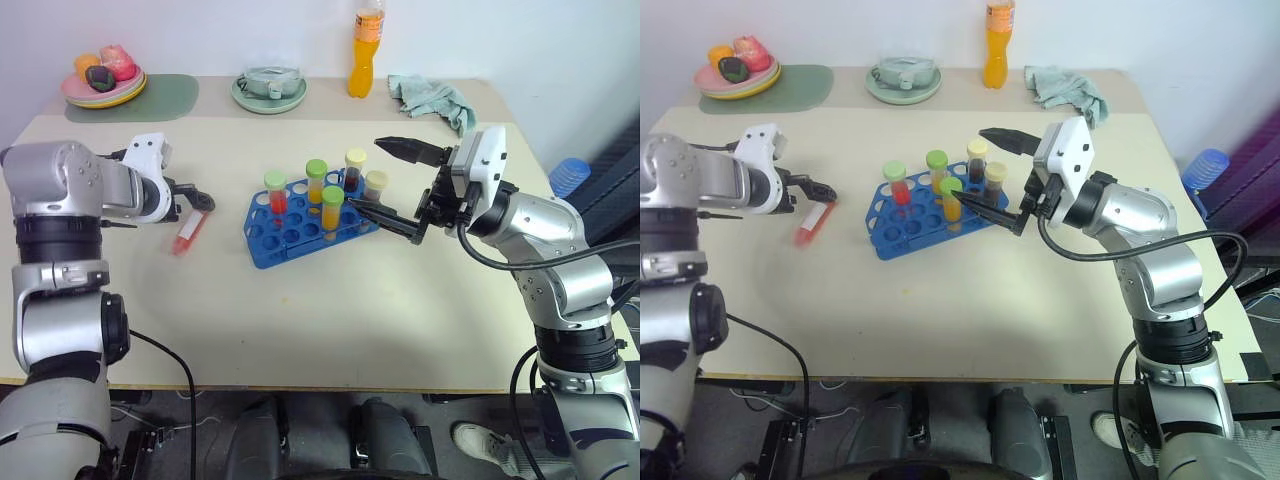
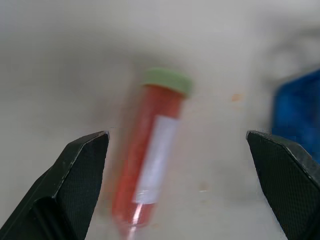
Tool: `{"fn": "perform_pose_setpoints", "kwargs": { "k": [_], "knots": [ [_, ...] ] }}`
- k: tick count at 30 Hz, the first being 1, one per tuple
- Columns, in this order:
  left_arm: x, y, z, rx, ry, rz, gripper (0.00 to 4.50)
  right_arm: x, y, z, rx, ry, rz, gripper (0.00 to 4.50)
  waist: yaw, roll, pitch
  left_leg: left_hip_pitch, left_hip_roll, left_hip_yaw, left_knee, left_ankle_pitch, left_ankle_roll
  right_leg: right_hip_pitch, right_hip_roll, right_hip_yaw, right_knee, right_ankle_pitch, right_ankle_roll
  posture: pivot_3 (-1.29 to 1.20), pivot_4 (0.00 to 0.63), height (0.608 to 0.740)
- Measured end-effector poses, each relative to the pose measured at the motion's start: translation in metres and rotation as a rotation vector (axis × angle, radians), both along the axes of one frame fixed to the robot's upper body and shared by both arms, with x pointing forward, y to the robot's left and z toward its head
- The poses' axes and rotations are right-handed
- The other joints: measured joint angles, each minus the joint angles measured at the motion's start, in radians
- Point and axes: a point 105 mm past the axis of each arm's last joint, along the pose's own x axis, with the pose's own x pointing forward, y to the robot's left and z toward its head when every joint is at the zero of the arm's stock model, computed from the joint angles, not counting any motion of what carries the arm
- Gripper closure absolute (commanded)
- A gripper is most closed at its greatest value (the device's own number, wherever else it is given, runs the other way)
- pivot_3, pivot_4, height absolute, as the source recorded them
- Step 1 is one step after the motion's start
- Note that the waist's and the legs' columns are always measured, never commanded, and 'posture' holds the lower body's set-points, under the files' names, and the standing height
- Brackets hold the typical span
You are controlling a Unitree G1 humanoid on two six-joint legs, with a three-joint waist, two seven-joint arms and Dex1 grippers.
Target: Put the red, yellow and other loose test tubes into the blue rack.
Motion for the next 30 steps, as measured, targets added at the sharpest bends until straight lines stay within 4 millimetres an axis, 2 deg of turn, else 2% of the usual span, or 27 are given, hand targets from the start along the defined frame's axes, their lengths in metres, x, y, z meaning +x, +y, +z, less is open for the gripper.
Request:
{"fn": "perform_pose_setpoints", "kwargs": {
  "k": [5,13,15,18,21,23,24,30],
  "knots": [
    [0.012,0.010,0.007,0.094,0.001,-0.012,0.00,0.001,-0.001,0.000,0.008,-0.014,-0.021,0.06,-0.001,0.000,0.000,0.000,0.000,0.001,0.000,0.000,0.000,-0.001,0.000,0.000,0.000,0.000,0.000,0.00,0.150,0.740],
    [0.024,0.002,-0.029,0.159,0.082,-0.133,0.00,0.003,-0.003,-0.008,0.042,0.006,-0.068,0.06,-0.001,-0.002,0.001,-0.001,0.000,0.002,0.000,0.000,0.000,-0.001,0.000,0.000,0.000,0.000,0.000,0.00,0.150,0.740],
    [0.025,0.001,-0.032,0.169,0.089,-0.156,0.00,0.001,-0.003,-0.007,0.044,-0.002,-0.075,0.06,-0.002,-0.003,0.002,-0.001,0.000,0.002,0.000,0.000,0.000,-0.002,0.000,0.000,0.000,0.000,0.000,0.00,0.150,0.740],
    [0.025,0.003,-0.033,0.204,0.097,-0.190,0.77,-0.002,-0.004,-0.009,0.048,-0.008,-0.091,0.00,-0.002,-0.003,0.002,-0.001,0.000,0.002,0.000,0.000,0.000,-0.002,0.000,0.000,0.000,0.000,0.000,0.00,0.150,0.740],
    [0.023,0.006,-0.035,0.213,0.116,-0.213,2.20,-0.003,-0.005,-0.009,0.053,-0.011,-0.103,0.00,-0.002,-0.003,0.002,-0.001,0.000,0.002,0.000,0.000,0.000,-0.001,0.000,0.000,0.000,0.000,0.000,0.00,0.150,0.740],
    [0.022,0.007,-0.035,0.220,0.124,-0.233,3.37,-0.004,-0.005,-0.010,0.056,-0.011,-0.109,0.00,-0.001,-0.003,0.002,-0.001,0.000,0.002,0.000,0.000,0.000,-0.001,0.000,0.000,0.000,0.000,0.000,0.00,0.150,0.740],
    [0.022,0.007,-0.035,0.223,0.128,-0.239,3.72,-0.004,-0.006,-0.010,0.058,-0.009,-0.114,0.00,-0.001,-0.003,0.002,-0.001,0.000,0.002,0.000,0.000,0.000,-0.001,0.000,0.000,0.000,0.000,0.000,0.00,0.150,0.740],
    [0.019,0.008,-0.034,0.226,0.150,-0.263,3.78,-0.002,-0.009,-0.010,0.067,-0.009,-0.131,0.00,-0.002,-0.004,0.002,-0.001,0.000,0.001,0.000,0.000,0.000,-0.001,0.000,0.000,0.000,0.000,0.000,0.00,0.150,0.740]
  ]
}}
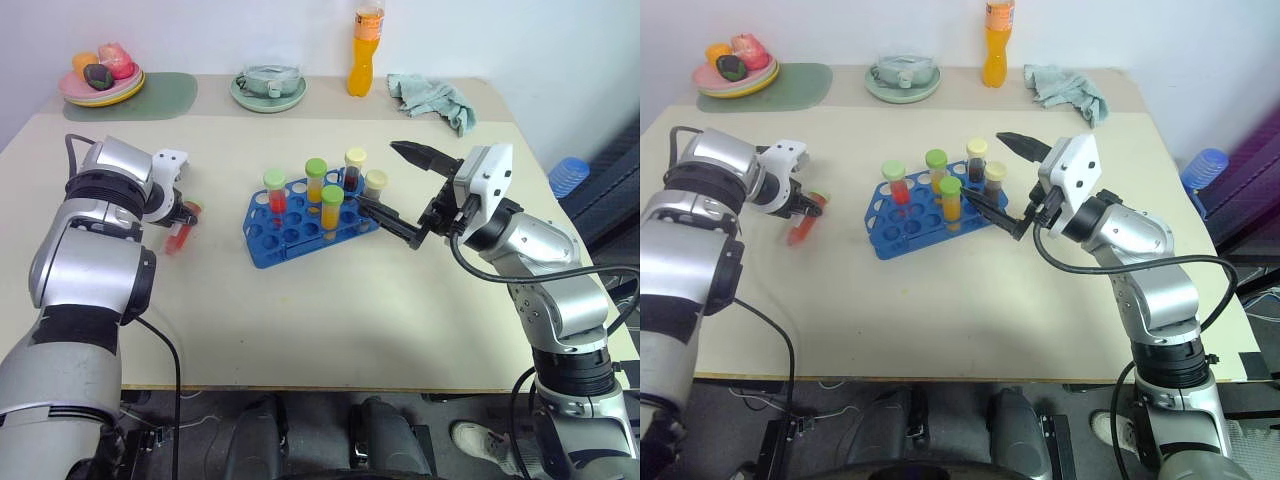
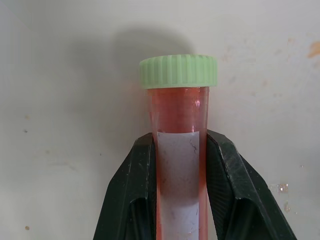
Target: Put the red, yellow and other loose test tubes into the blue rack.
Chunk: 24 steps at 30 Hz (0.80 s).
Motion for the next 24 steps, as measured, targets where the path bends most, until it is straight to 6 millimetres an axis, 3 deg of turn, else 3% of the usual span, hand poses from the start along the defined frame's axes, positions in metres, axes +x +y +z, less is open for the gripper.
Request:
{"fn": "perform_pose_setpoints", "kwargs": {
  "k": [4,8,11,13,15,19,24],
  "knots": [
    [-0.005,0.008,0.007,-0.074,-0.014,-0.015,3.78,0.000,0.000,0.000,-0.001,0.001,0.001,0.00,-0.004,0.000,0.000,0.000,0.000,0.000,0.000,0.000,0.000,0.000,0.000,0.000,0.000,0.000,0.000,0.00,0.150,0.740],
    [-0.011,0.011,0.013,-0.229,-0.138,-0.105,3.78,0.000,0.000,0.000,0.000,-0.001,0.004,0.00,-0.006,0.000,0.000,0.001,0.001,0.000,0.000,0.000,0.000,0.000,0.000,0.001,0.001,0.000,0.000,0.00,0.150,0.740],
    [-0.029,-0.020,0.021,-0.584,-0.321,-0.284,3.78,0.002,-0.002,-0.001,0.005,0.001,-0.001,0.00,-0.004,0.000,0.001,0.000,0.001,-0.004,0.001,0.000,0.000,0.001,-0.001,0.001,0.002,0.000,0.000,0.00,0.150,0.740],
    [-0.049,-0.039,0.037,-0.665,-0.608,-0.461,3.78,0.003,0.000,-0.001,0.006,0.004,0.010,0.00,-0.003,0.000,0.001,0.001,0.001,-0.005,0.002,0.000,0.000,0.002,-0.002,0.001,0.001,0.000,0.000,0.00,0.150,0.740],
    [-0.068,-0.047,0.053,-0.734,-0.816,-0.517,3.78,0.005,-0.001,-0.003,0.008,0.011,0.009,0.00,0.000,0.000,0.001,0.001,0.001,-0.005,0.003,0.000,0.000,0.002,-0.002,0.000,0.002,0.000,0.000,0.00,0.150,0.740],
    [-0.087,-0.048,0.074,-0.787,-0.984,-0.553,3.78,0.008,0.000,-0.006,0.027,0.015,0.010,0.00,0.000,0.001,0.000,0.004,0.000,-0.004,0.003,0.000,0.000,0.007,-0.001,0.000,0.002,0.000,0.000,0.00,0.150,0.740],
    [-0.087,-0.077,0.067,-0.850,-1.034,-0.667,3.78,0.010,0.002,-0.008,0.030,0.017,0.006,0.00,0.003,0.001,0.000,0.003,0.000,-0.004,0.003,0.000,0.001,0.007,-0.001,-0.001,0.000,0.000,0.000,0.00,0.150,0.740]
  ]
}}
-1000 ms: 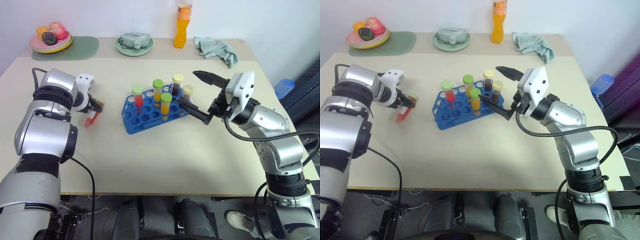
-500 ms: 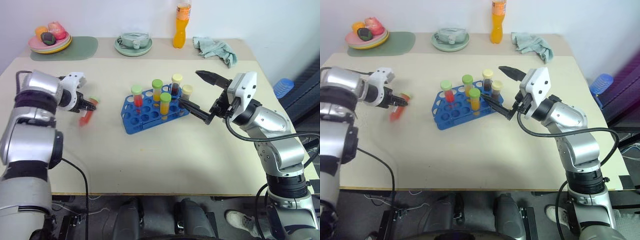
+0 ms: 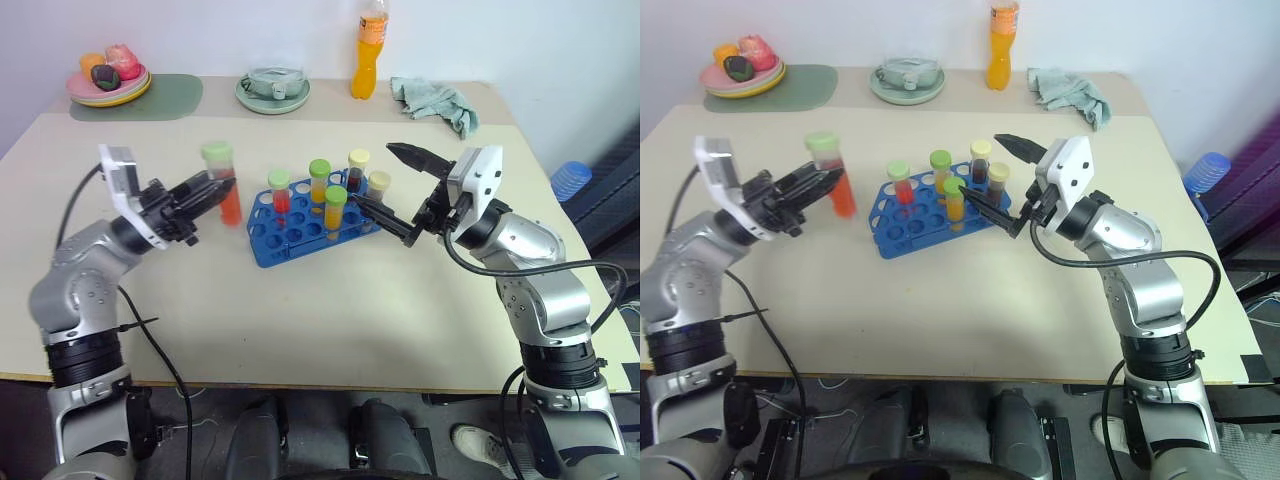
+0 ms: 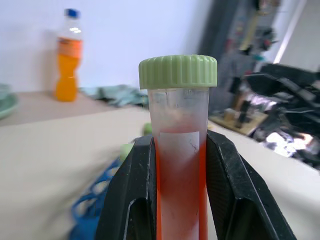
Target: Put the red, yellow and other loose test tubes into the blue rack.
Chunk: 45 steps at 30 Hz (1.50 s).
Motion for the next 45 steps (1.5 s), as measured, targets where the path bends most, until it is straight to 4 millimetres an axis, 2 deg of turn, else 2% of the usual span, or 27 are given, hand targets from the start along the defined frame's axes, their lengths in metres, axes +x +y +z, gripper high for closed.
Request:
{"fn": "perform_pose_setpoints", "kwargs": {
  "k": [5,11,21,26,30,34,37,45],
  "knots": [
    [0.008,-0.022,-0.003,0.000,-0.070,-0.082,3.78,0.001,-0.005,-0.005,0.007,0.012,-0.041,0.00,-0.002,0.000,0.000,0.000,0.000,0.000,0.000,0.000,0.000,0.000,0.000,0.000,0.000,0.000,0.000,0.00,0.150,0.740],
    [0.020,-0.044,-0.026,0.037,-0.055,-0.159,3.78,-0.007,-0.004,0.002,0.014,-0.023,-0.083,0.00,-0.002,0.000,0.000,0.000,0.000,0.000,0.000,0.000,0.000,-0.001,0.001,0.000,0.000,0.000,0.000,0.00,0.150,0.740],
    [0.039,-0.055,-0.048,0.117,-0.094,-0.143,3.78,-0.018,-0.012,-0.007,-0.003,0.027,-0.159,0.00,0.001,0.000,0.000,-0.001,0.000,0.000,-0.001,0.000,0.000,-0.001,0.001,0.000,-0.001,0.000,0.000,0.00,0.150,0.740],
    [0.044,-0.055,-0.050,0.127,-0.129,-0.120,3.78,-0.036,-0.030,-0.028,-0.067,0.120,-0.172,0.00,0.001,0.000,0.000,0.000,0.000,0.000,-0.001,0.000,0.001,0.000,0.001,0.000,-0.002,0.000,0.000,0.00,0.150,0.740],
    [0.044,-0.061,-0.052,0.123,-0.138,-0.128,3.78,-0.051,-0.038,-0.032,-0.107,0.159,-0.150,0.00,0.001,0.000,-0.001,0.001,0.000,0.000,-0.001,0.000,0.001,0.001,0.001,0.000,-0.001,0.000,0.000,0.00,0.150,0.740],
    [0.042,-0.064,-0.053,0.123,-0.144,-0.144,3.78,-0.065,-0.049,-0.046,-0.137,0.247,-0.141,0.00,0.001,0.000,-0.001,0.001,0.000,-0.001,-0.001,0.000,0.001,0.002,0.001,-0.001,-0.002,0.000,0.000,0.00,0.150,0.740],
    [0.040,-0.069,-0.055,0.129,-0.142,-0.168,3.78,-0.070,-0.054,-0.048,-0.137,0.271,-0.147,0.00,-0.001,0.000,-0.001,0.001,0.000,-0.001,-0.001,0.000,0.001,0.002,0.001,-0.001,-0.002,0.000,0.000,0.00,0.150,0.740],
    [0.038,-0.064,-0.054,0.143,-0.119,-0.151,3.78,-0.079,-0.056,-0.054,-0.152,0.304,-0.126,0.00,-0.001,0.000,-0.001,0.001,0.000,-0.001,-0.001,0.000,0.001,0.002,0.001,0.000,-0.002,0.000,0.000,0.00,0.150,0.740]
  ]
}}
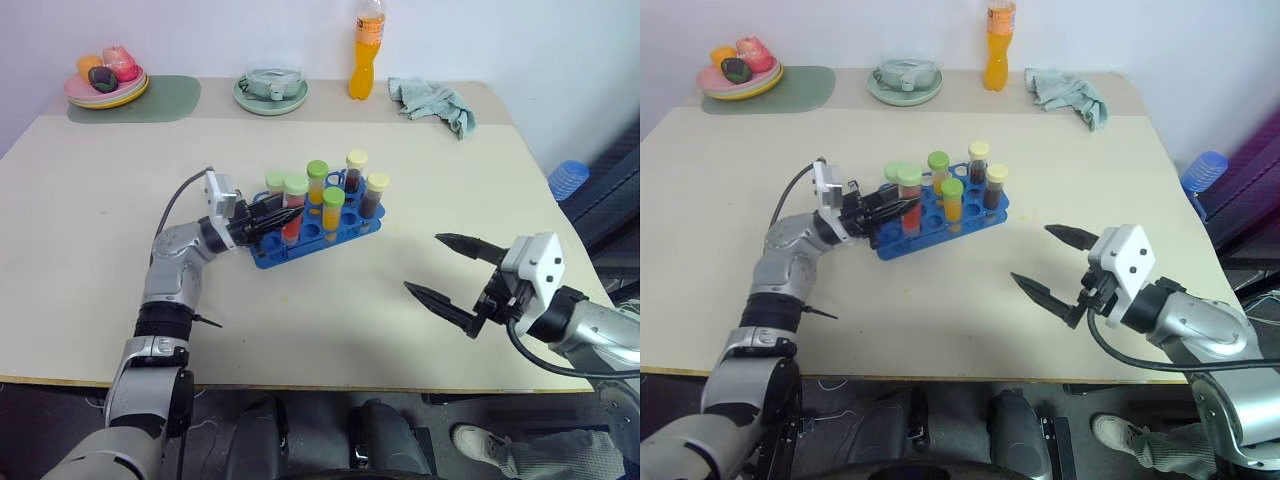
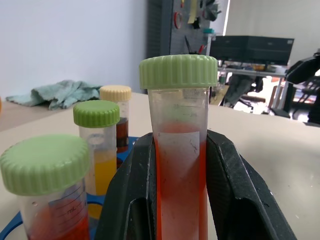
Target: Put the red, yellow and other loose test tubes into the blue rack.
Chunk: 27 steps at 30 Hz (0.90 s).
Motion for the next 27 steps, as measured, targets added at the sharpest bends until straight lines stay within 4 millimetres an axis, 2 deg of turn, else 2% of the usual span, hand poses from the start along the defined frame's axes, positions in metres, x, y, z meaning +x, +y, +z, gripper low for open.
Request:
{"fn": "perform_pose_setpoints", "kwargs": {
  "k": [13,18,27],
  "knots": [
    [-0.005,-0.005,0.001,0.028,-0.043,0.056,3.78,0.006,0.003,0.009,0.003,-0.048,0.001,0.00,0.001,0.000,0.000,0.000,0.000,0.000,0.000,0.000,0.000,0.000,0.000,0.000,0.000,0.000,0.000,0.00,0.150,0.740],
    [-0.002,-0.014,0.000,0.022,-0.053,0.090,3.78,0.009,0.006,0.015,0.007,-0.072,0.004,0.00,0.004,0.000,0.000,0.000,0.000,0.000,0.000,0.000,0.000,0.000,0.000,0.000,0.000,0.000,0.000,0.00,0.150,0.740],
    [0.002,-0.022,0.001,-0.012,-0.049,0.119,3.78,0.012,0.009,0.013,0.013,-0.069,0.007,0.00,0.005,0.000,0.000,-0.001,0.000,0.000,0.000,0.000,0.000,0.000,0.000,0.000,-0.001,0.000,0.000,0.00,0.150,0.740]
  ]
}}
